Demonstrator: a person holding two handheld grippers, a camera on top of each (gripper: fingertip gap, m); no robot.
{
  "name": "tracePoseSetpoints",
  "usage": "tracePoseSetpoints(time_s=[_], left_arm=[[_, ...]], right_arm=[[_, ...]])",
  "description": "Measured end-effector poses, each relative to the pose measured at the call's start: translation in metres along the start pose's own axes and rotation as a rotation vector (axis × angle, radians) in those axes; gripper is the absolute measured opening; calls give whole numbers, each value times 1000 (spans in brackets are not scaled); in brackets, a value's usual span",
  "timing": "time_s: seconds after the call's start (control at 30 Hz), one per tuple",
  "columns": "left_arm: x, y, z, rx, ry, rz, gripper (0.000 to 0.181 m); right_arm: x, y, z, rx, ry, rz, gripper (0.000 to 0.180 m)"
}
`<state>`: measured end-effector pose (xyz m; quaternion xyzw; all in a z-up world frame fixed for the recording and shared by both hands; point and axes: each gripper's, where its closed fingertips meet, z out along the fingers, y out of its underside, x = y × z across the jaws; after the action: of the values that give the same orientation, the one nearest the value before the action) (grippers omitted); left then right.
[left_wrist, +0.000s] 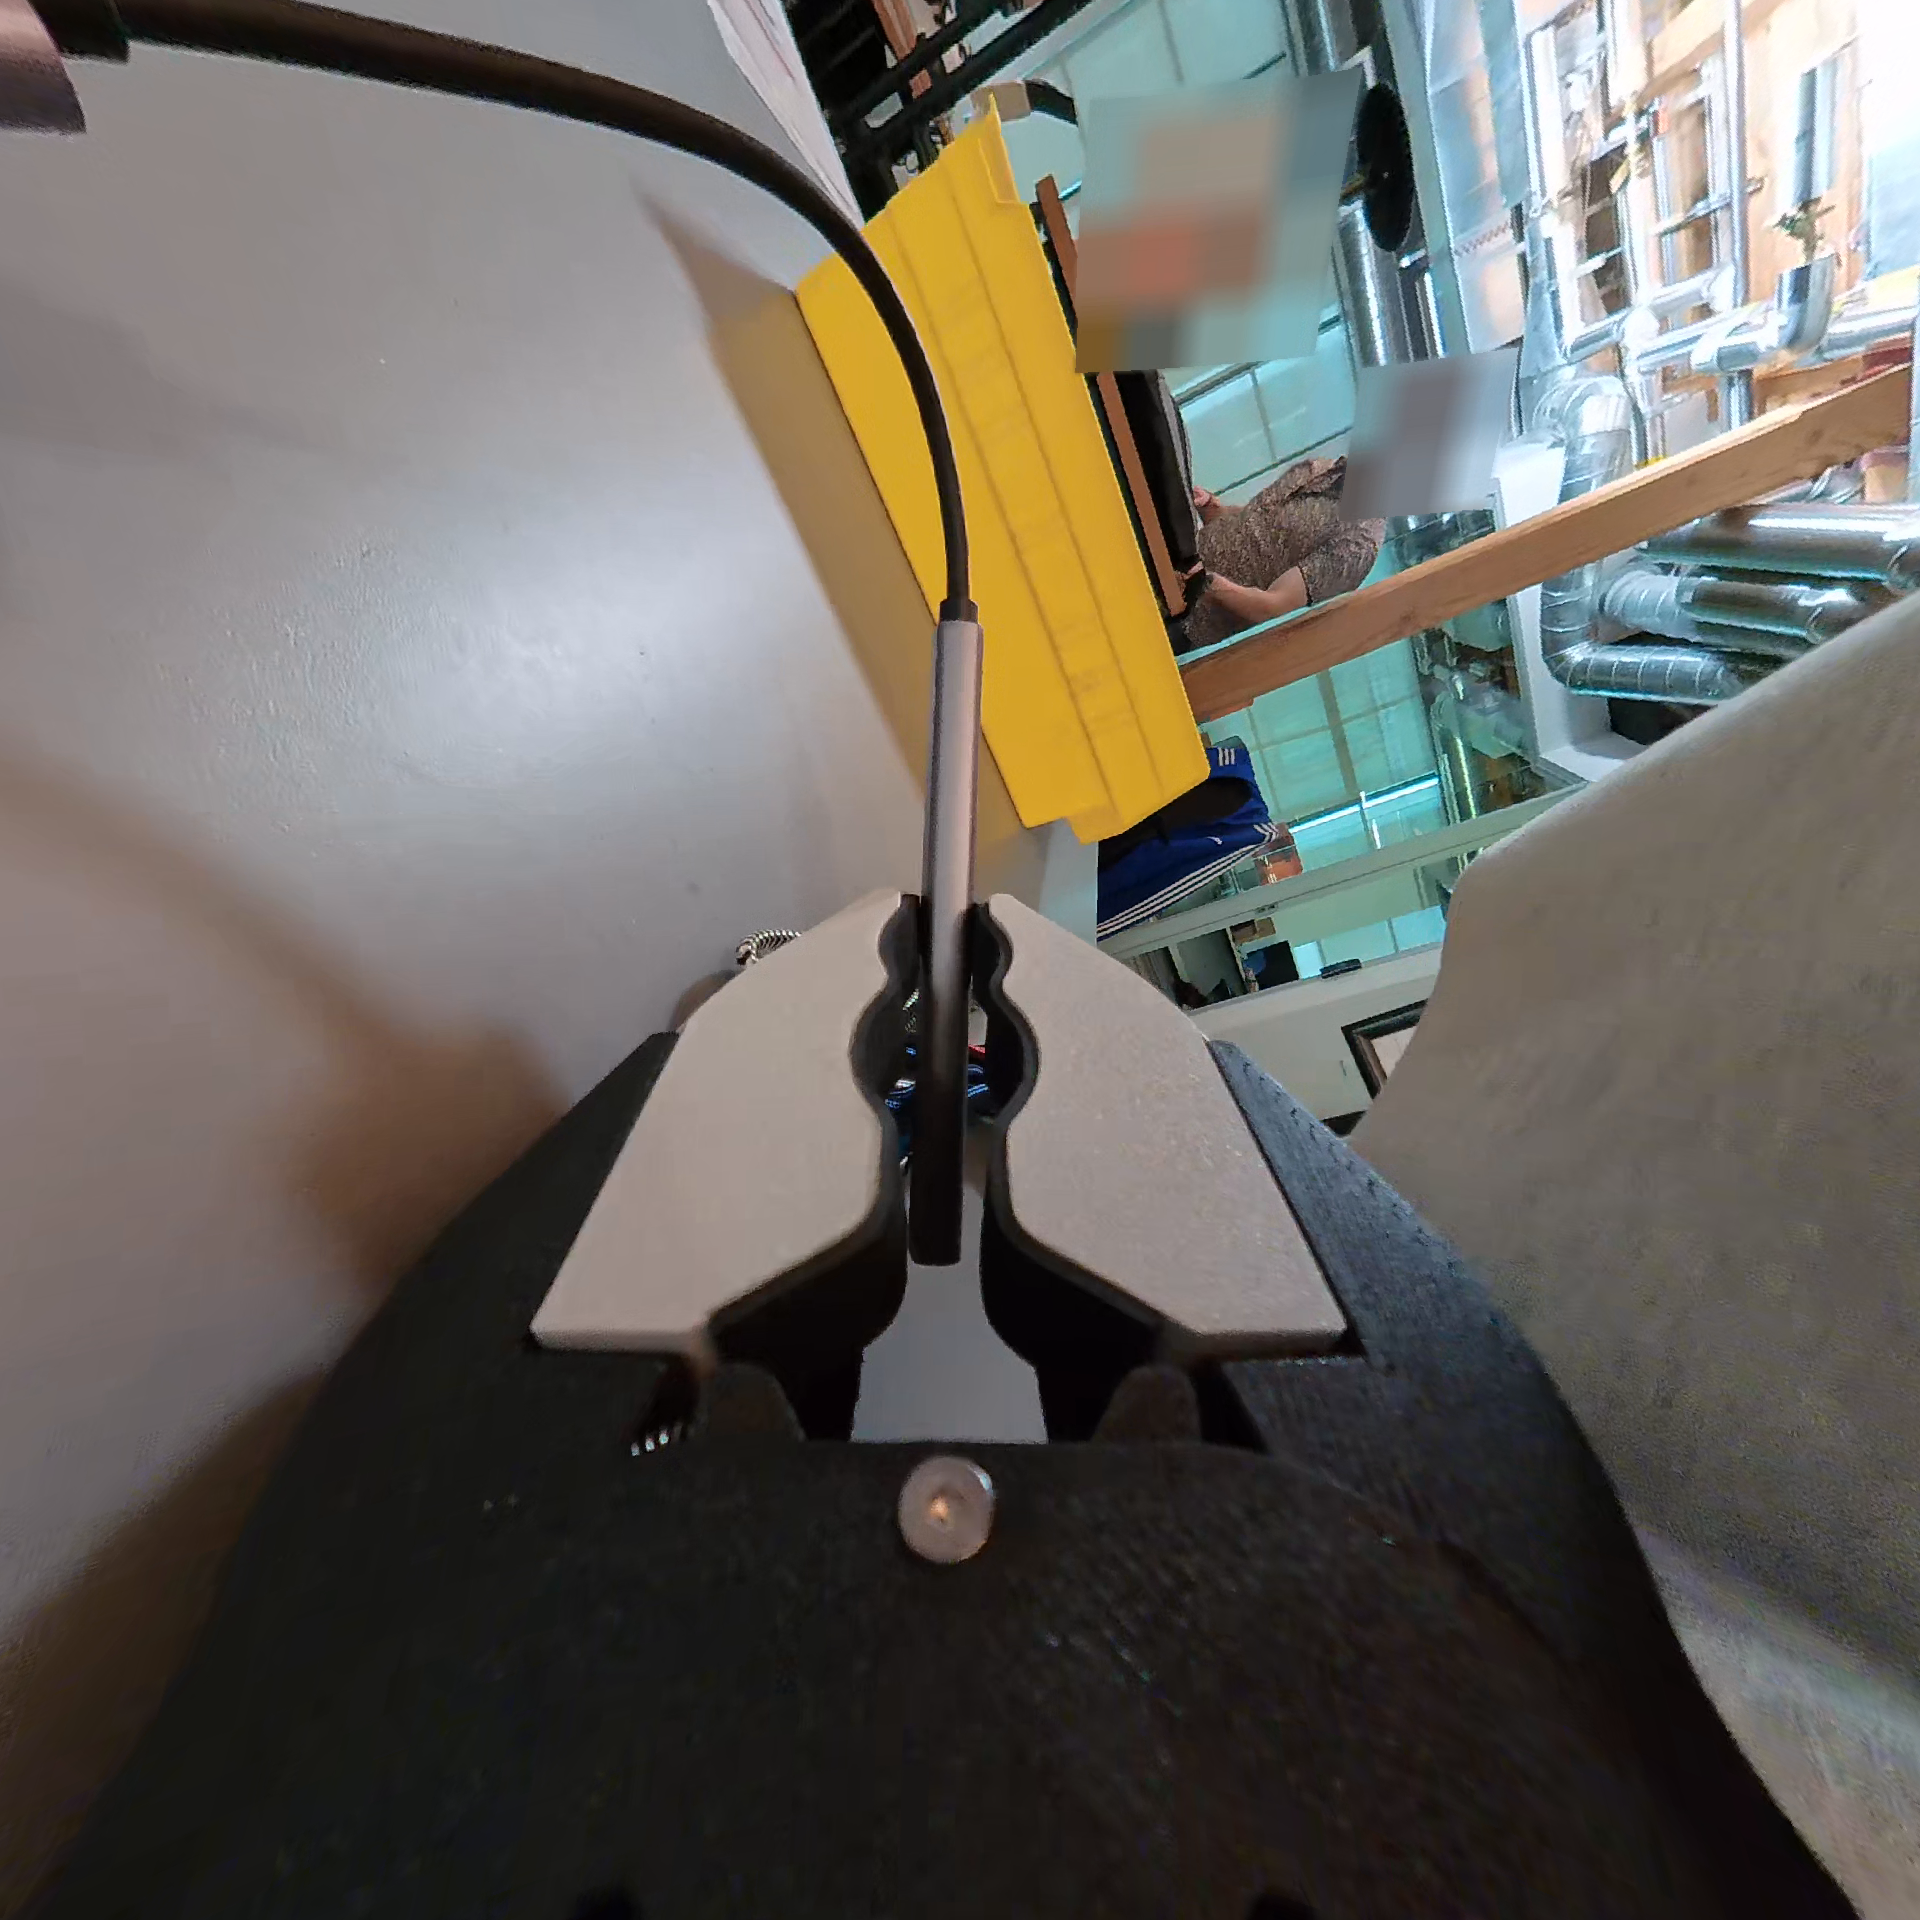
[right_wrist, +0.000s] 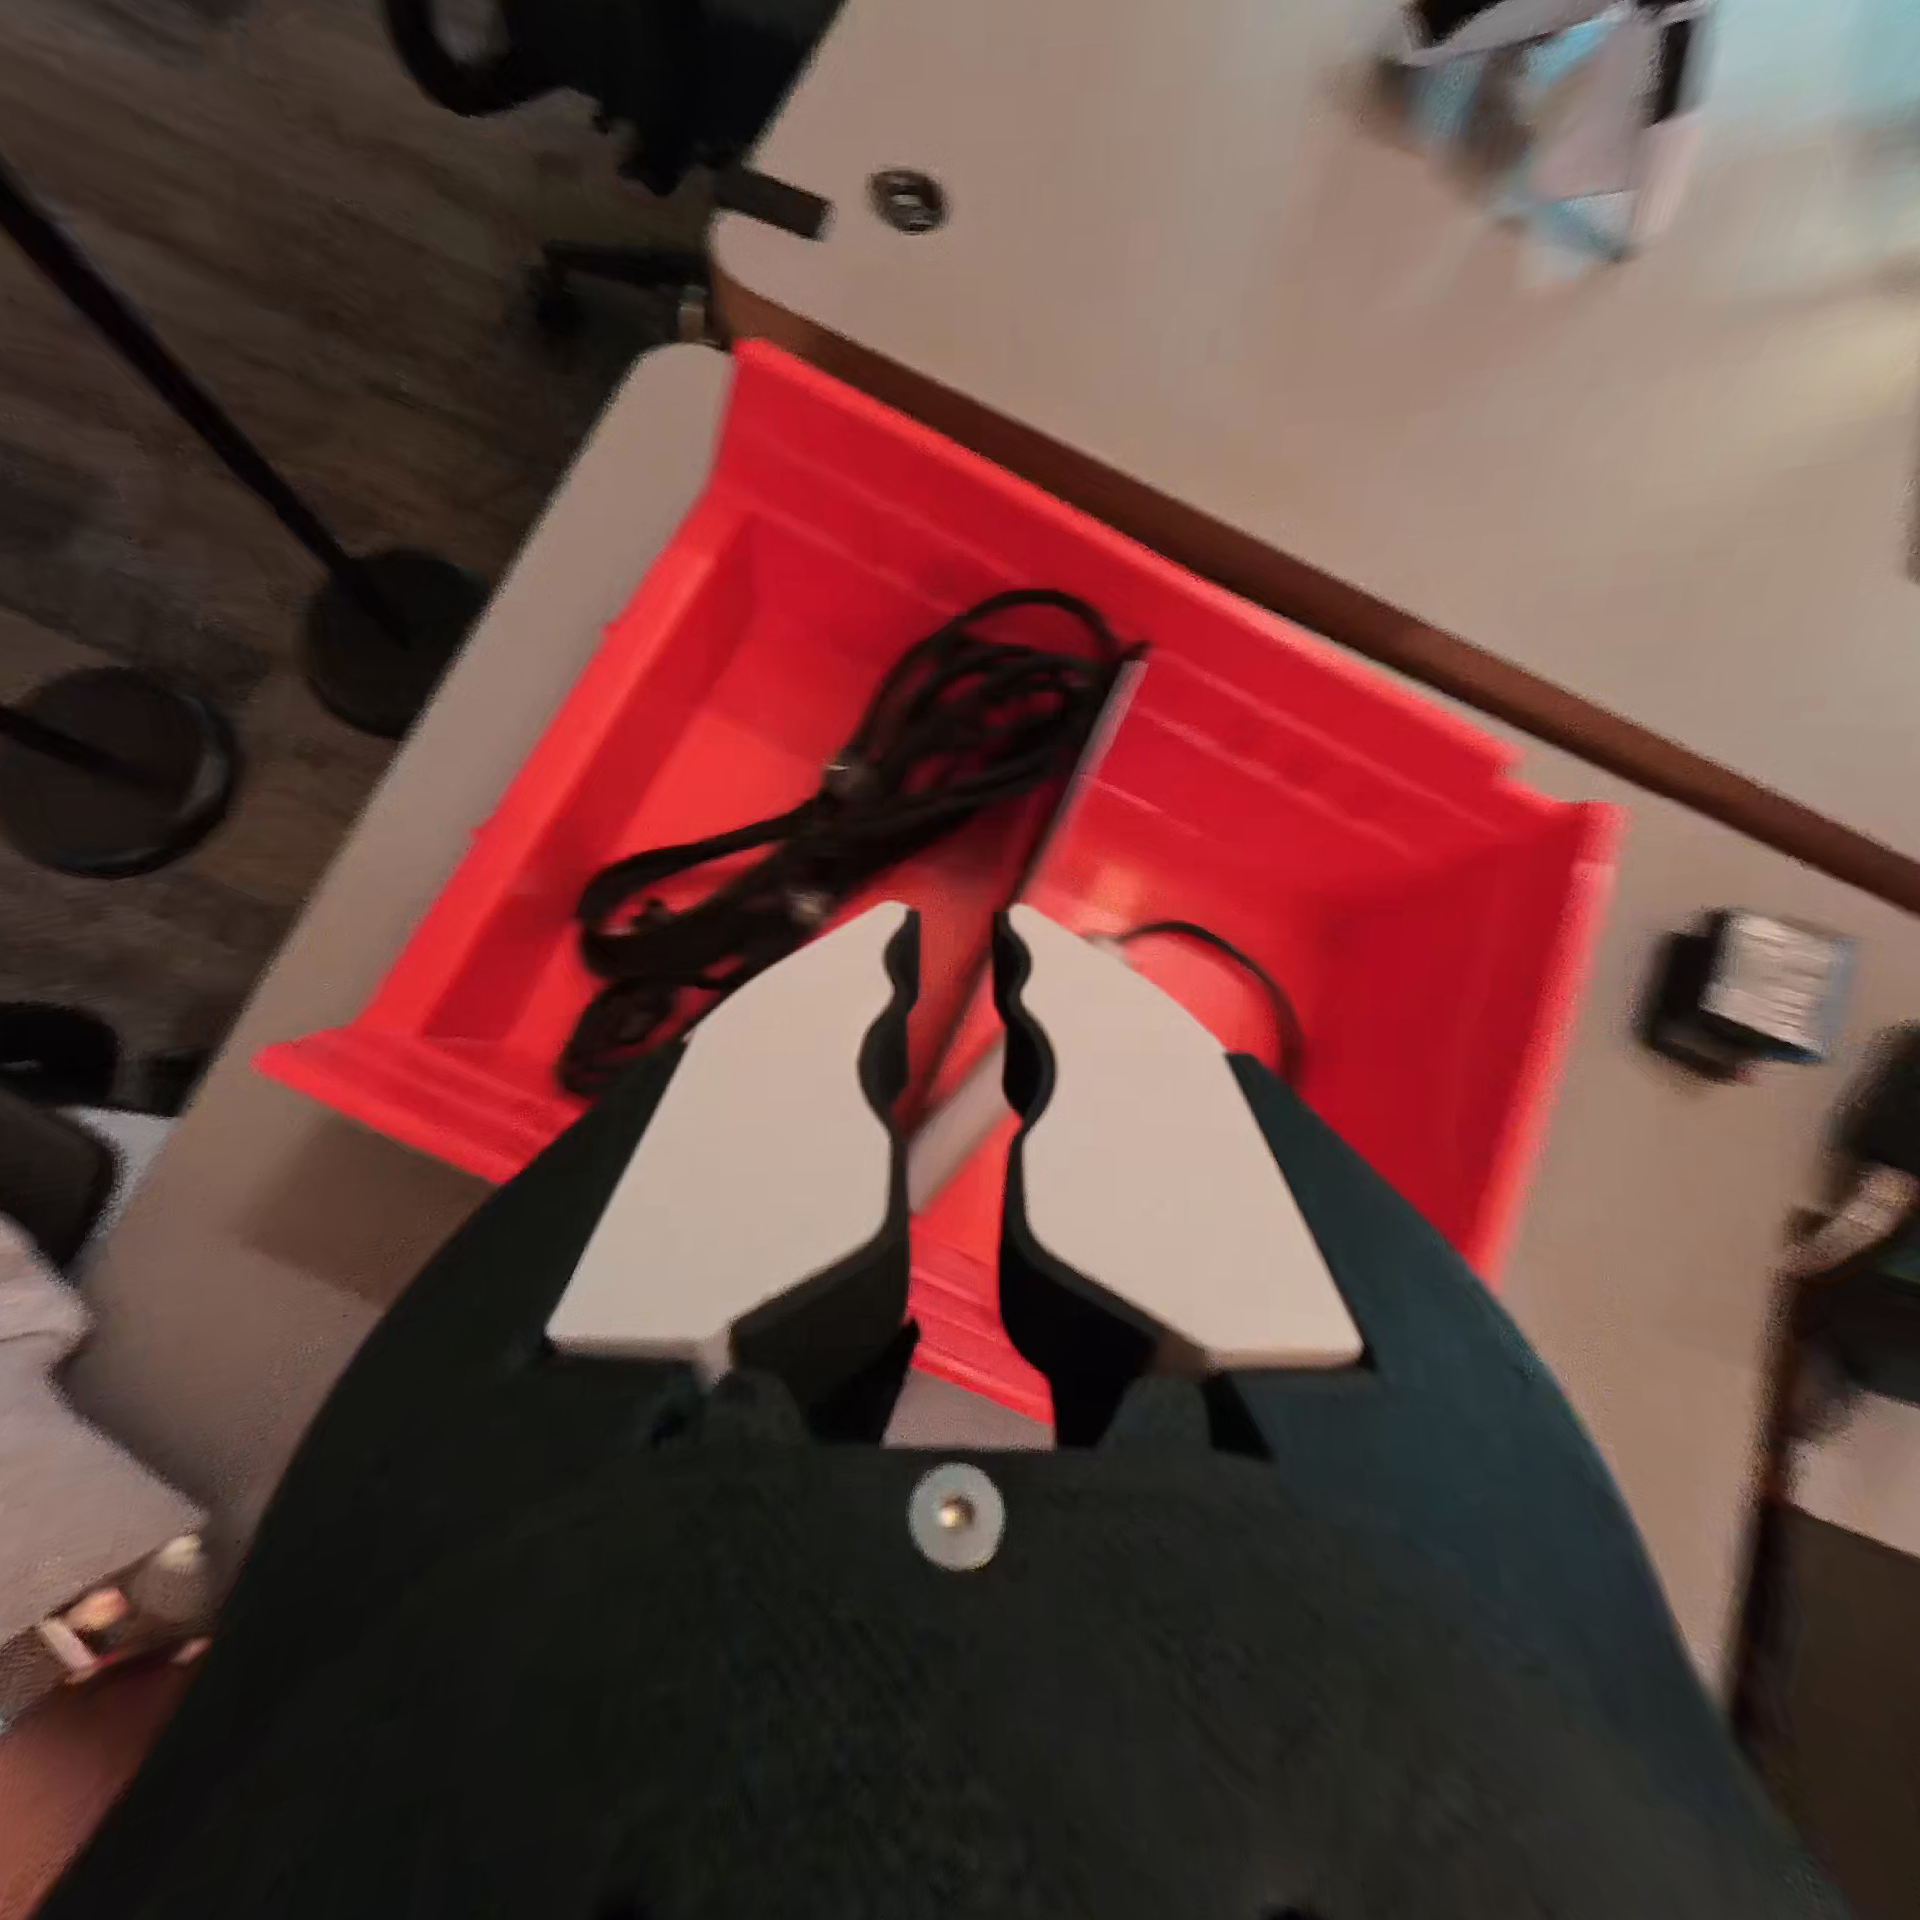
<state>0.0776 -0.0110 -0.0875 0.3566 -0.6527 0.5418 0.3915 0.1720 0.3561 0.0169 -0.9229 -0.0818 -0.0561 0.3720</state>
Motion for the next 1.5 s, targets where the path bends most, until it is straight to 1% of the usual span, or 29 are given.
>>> tracePoseSetpoints(time_s=[0.07, 0.13, 0.2, 0.3, 0.4, 0.47, 0.57, 0.63, 0.8, 0.9, 0.97, 1.03, 1.1, 1.17, 1.2, 1.27, 1.33, 1.43, 1.5], left_arm=[[0, 0, 0, 0, -1, -2, 11], [-1, -1, 1, 2, -3, -3, 11], [-1, -1, 1, 3, -3, -10, 10], [-2, -1, 2, 7, -3, -19, 11], [-2, -2, 2, 12, -7, -16, 10], [-2, -2, 2, 15, -6, -20, 10], [-2, -2, 3, 20, 2, -33, 11], [-2, -2, 3, 18, 5, -38, 11], [-1, -2, 2, 19, 14, -40, 11], [-1, -2, 2, 21, 17, -43, 11], [-1, -2, 2, 20, 19, -44, 11], [0, -2, 2, 19, 22, -46, 11], [0, -2, 2, 18, 25, -48, 11], [0, -2, 1, 15, 23, -46, 11], [0, -2, 1, 15, 22, -43, 11], [0, -2, 1, 18, 15, -35, 11], [-1, -2, 2, 19, 6, -27, 11], [-1, -2, 2, 19, 6, -28, 11], [-1, -2, 2, 19, 5, -27, 11]], right_arm=[[32, -4, -24, 28, 128, -8, 12], [52, -7, -50, 102, 187, 47, 13], [62, -1, -68, 153, 192, 136, 14], [54, 16, -72, 176, 101, 279, 20], [31, 26, -64, 181, 4, 374, 26], [21, 29, -56, 170, 14, 356, 28], [8, 33, -41, 80, 78, 241, 37], [-4, 32, -27, -6, 89, 146, 40], [-36, 12, 20, -137, 46, -33, 43], [-41, 5, 53, -226, 39, -93, 44], [-44, 4, 74, -301, 8, -93, 43], [-49, 4, 94, -368, -40, -45, 37], [-49, 12, 110, -446, -52, 4, 35], [-45, 26, 120, -552, -29, 41, 33], [-43, 30, 123, -573, -9, 34, 32], [-38, 28, 123, -583, 28, -8, 19], [-41, 21, 120, -546, 13, -11, 15], [-43, -3, 101, -396, -24, 45, 13], [-41, -24, 78, -271, -32, 81, 13]])
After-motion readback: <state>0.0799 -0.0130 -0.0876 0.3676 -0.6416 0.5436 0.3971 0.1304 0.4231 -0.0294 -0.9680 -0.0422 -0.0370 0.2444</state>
